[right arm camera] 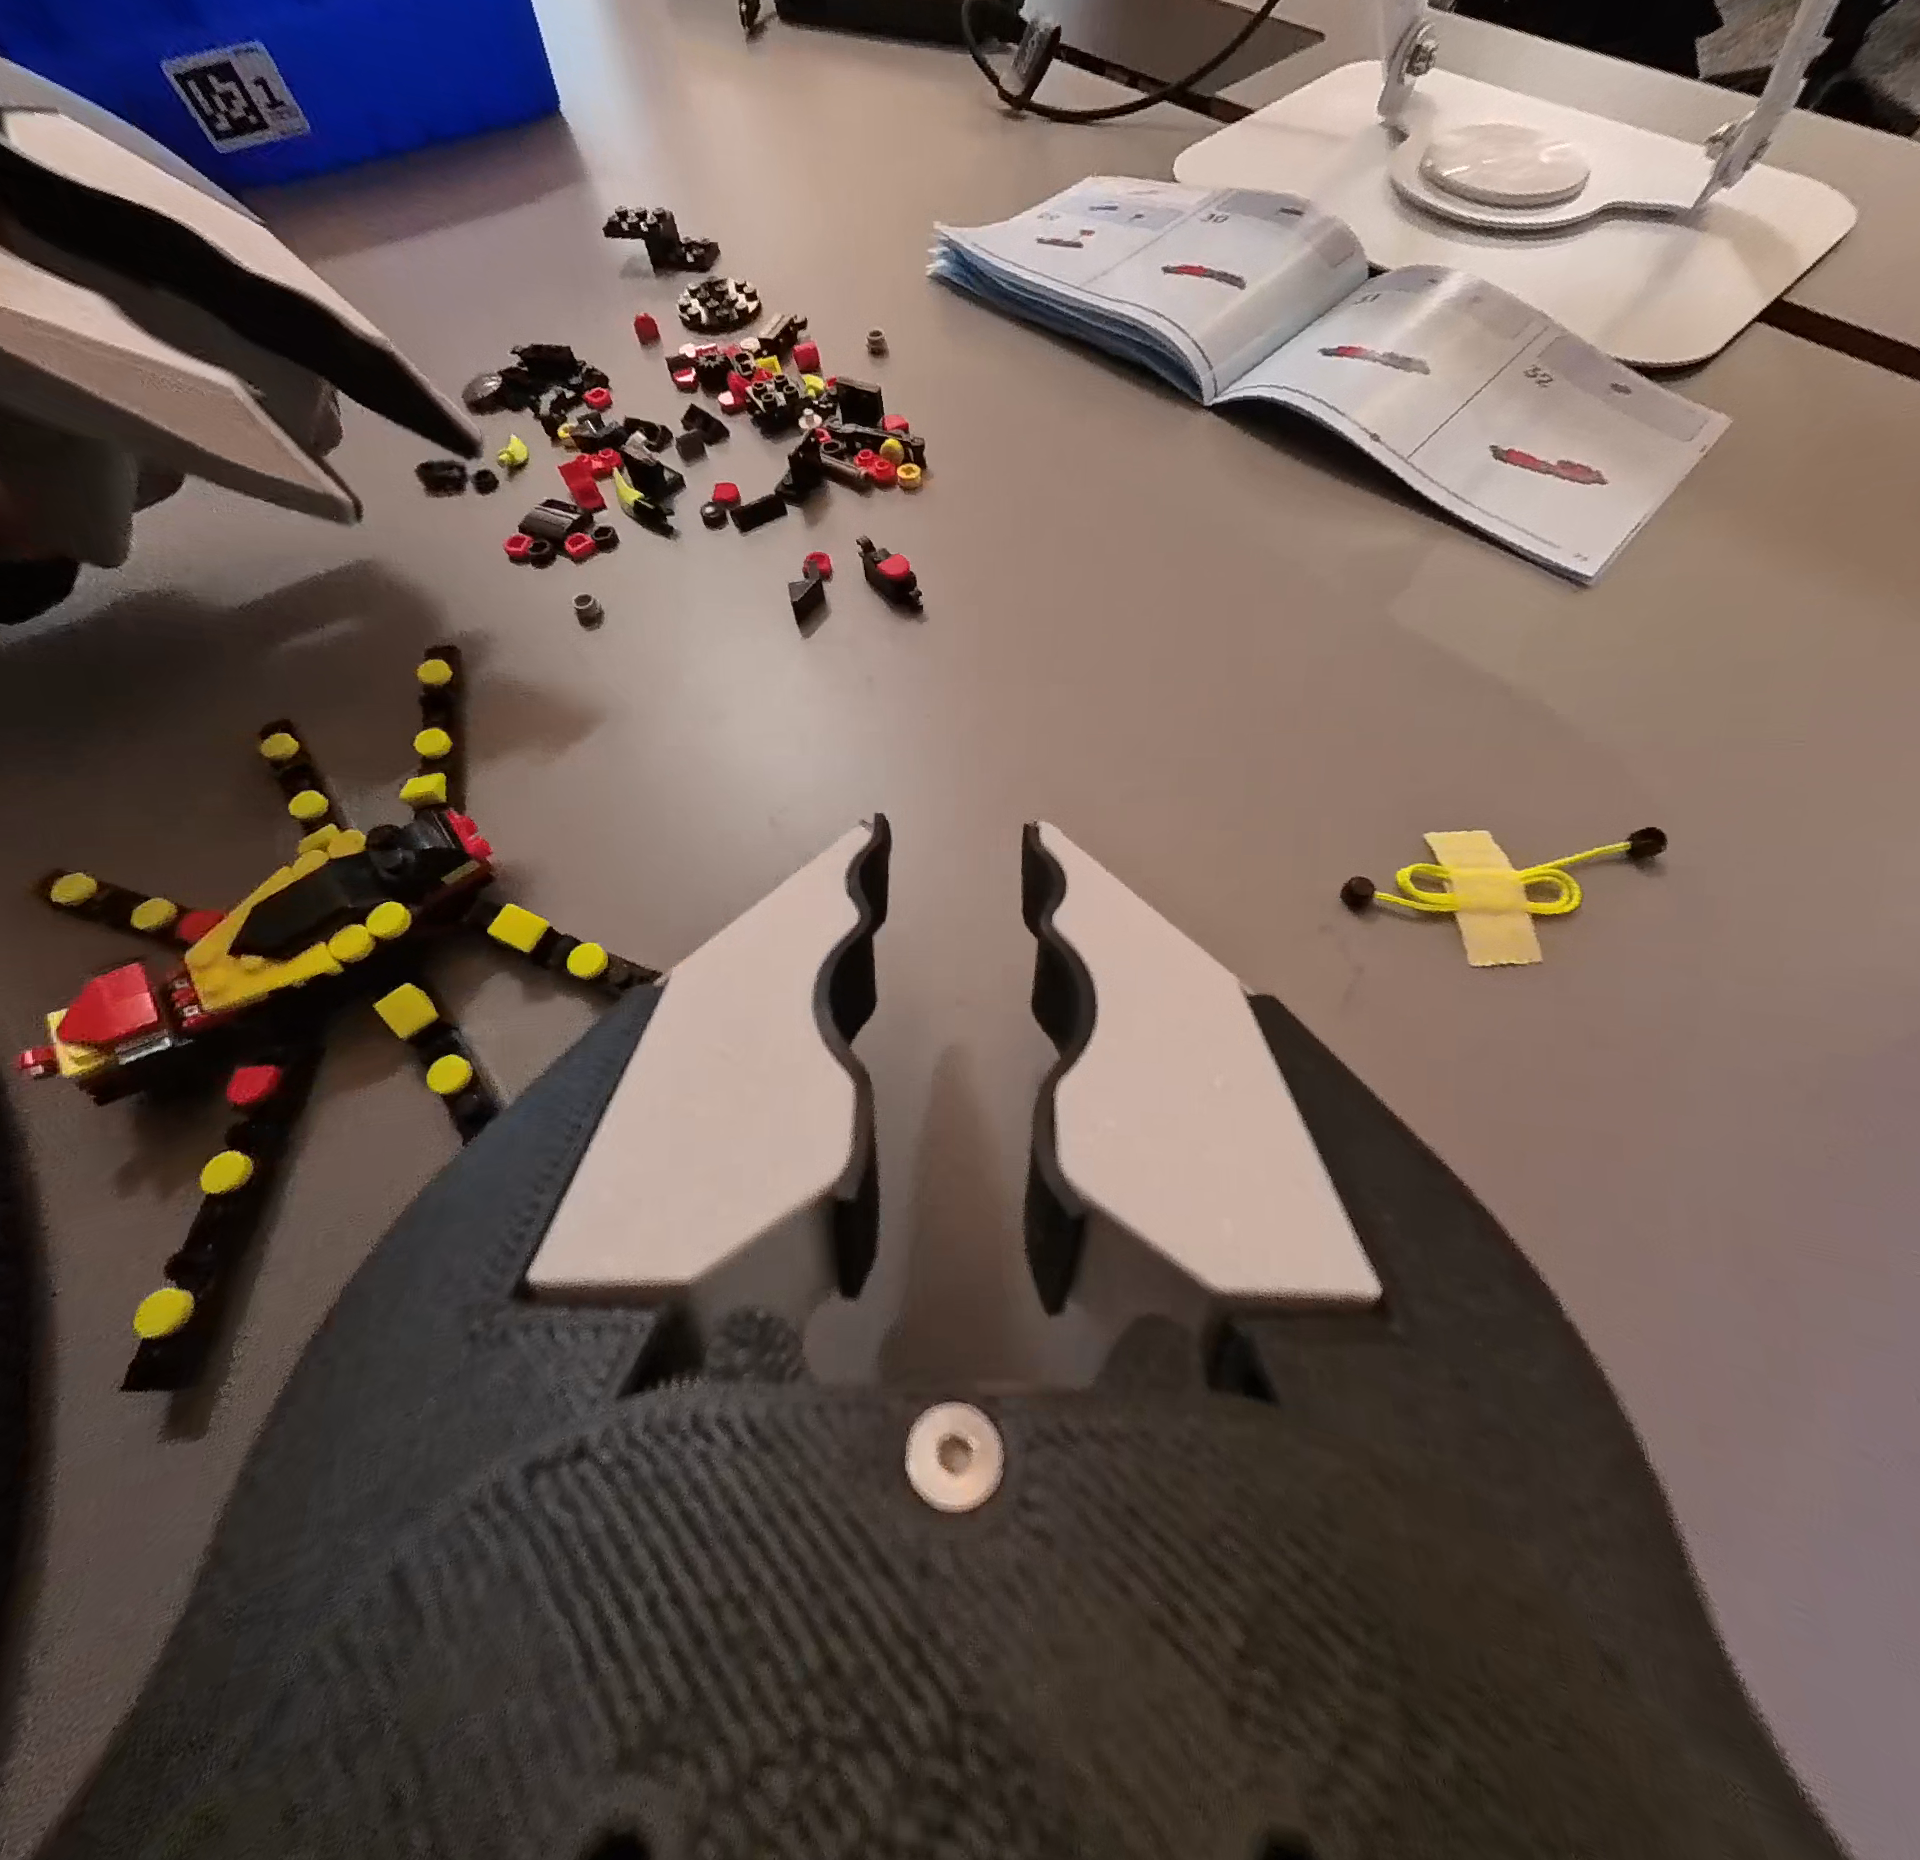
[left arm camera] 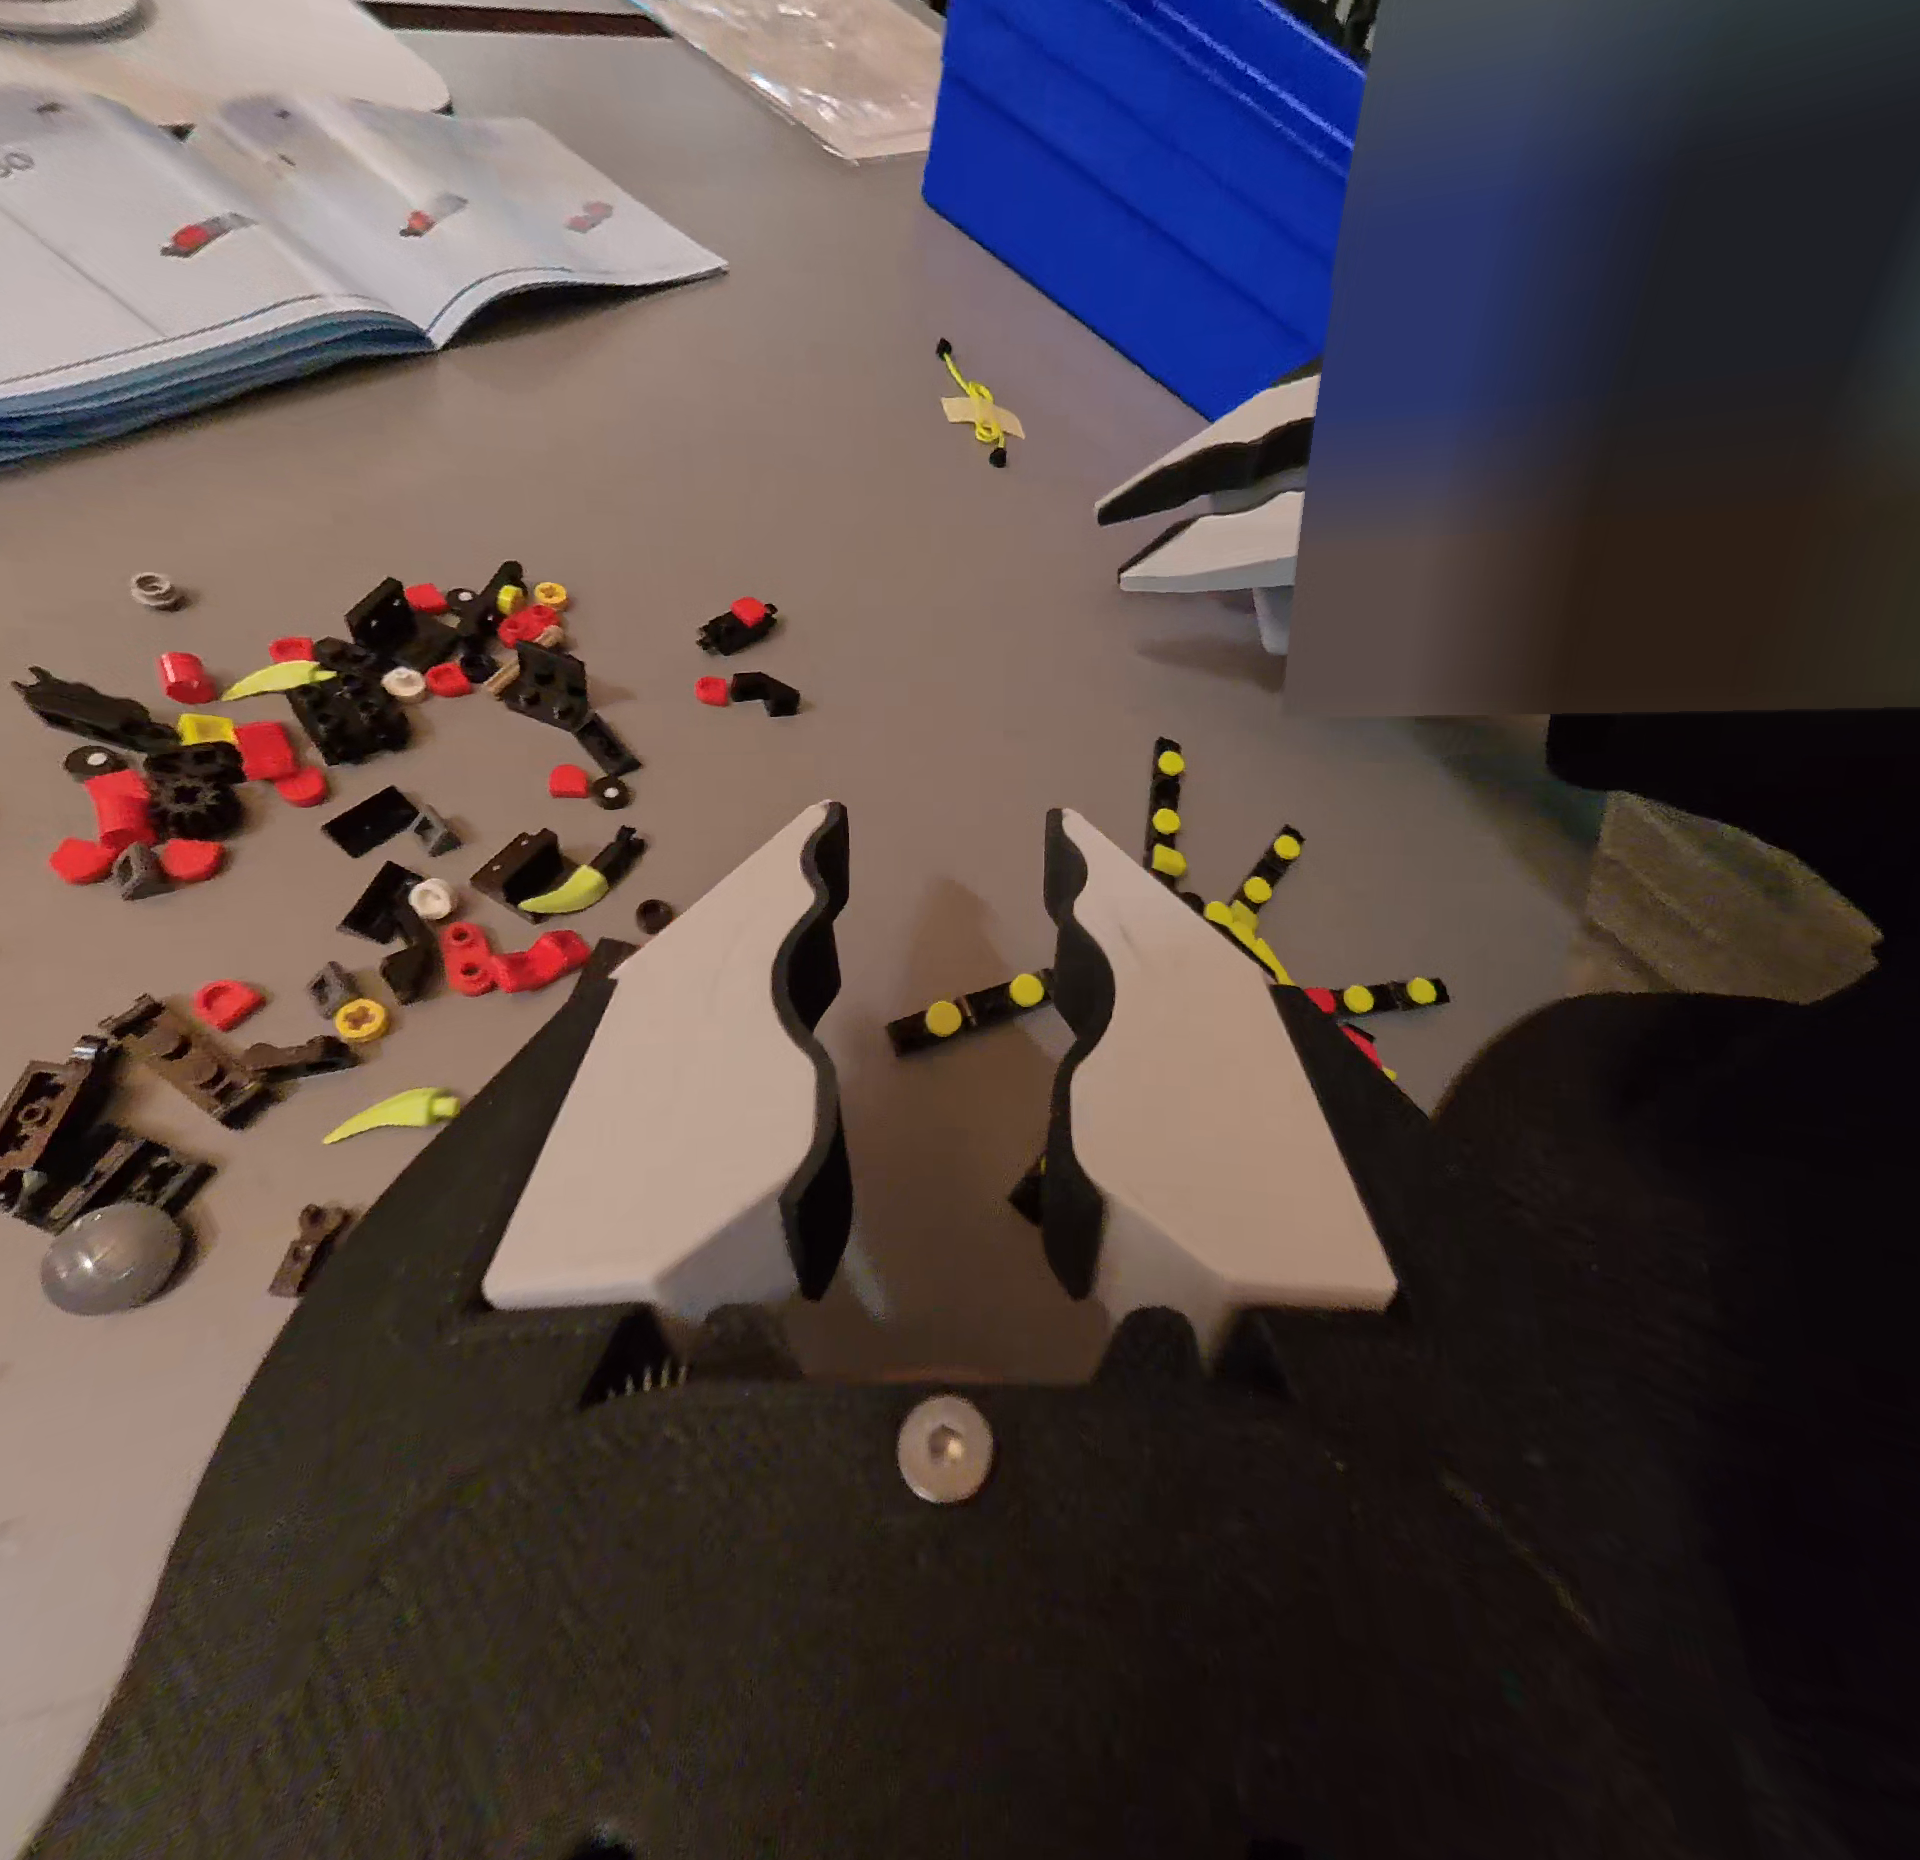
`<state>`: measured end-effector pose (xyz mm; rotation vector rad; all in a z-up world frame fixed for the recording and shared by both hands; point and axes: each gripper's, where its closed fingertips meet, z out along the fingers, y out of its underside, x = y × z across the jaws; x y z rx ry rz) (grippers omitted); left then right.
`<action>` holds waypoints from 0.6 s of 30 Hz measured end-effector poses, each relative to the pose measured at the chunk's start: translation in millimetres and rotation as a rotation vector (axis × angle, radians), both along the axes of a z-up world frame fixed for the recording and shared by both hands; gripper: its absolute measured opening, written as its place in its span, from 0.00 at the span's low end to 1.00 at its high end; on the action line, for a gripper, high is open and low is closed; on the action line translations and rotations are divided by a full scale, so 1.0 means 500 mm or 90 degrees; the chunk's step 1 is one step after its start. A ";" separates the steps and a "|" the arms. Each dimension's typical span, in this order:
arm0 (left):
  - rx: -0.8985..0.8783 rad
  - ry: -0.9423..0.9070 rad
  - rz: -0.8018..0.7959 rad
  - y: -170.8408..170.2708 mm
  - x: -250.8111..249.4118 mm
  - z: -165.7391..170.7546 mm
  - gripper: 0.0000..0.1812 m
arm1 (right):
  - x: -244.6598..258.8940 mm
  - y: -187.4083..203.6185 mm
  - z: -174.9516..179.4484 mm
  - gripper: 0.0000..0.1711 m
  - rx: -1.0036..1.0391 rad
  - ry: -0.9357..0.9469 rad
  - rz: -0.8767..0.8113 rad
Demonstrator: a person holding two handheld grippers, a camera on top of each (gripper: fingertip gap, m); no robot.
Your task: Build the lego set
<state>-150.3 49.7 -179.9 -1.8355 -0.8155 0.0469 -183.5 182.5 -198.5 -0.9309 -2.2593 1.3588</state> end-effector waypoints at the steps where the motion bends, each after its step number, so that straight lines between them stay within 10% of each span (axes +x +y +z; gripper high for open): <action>1: 0.001 -0.008 0.005 -0.003 -0.004 -0.003 0.20 | -0.001 0.000 -0.002 0.14 -0.002 -0.008 0.001; 18: 0.054 -0.082 0.032 -0.009 -0.028 -0.012 0.23 | -0.010 0.006 -0.013 0.16 -0.041 -0.076 -0.006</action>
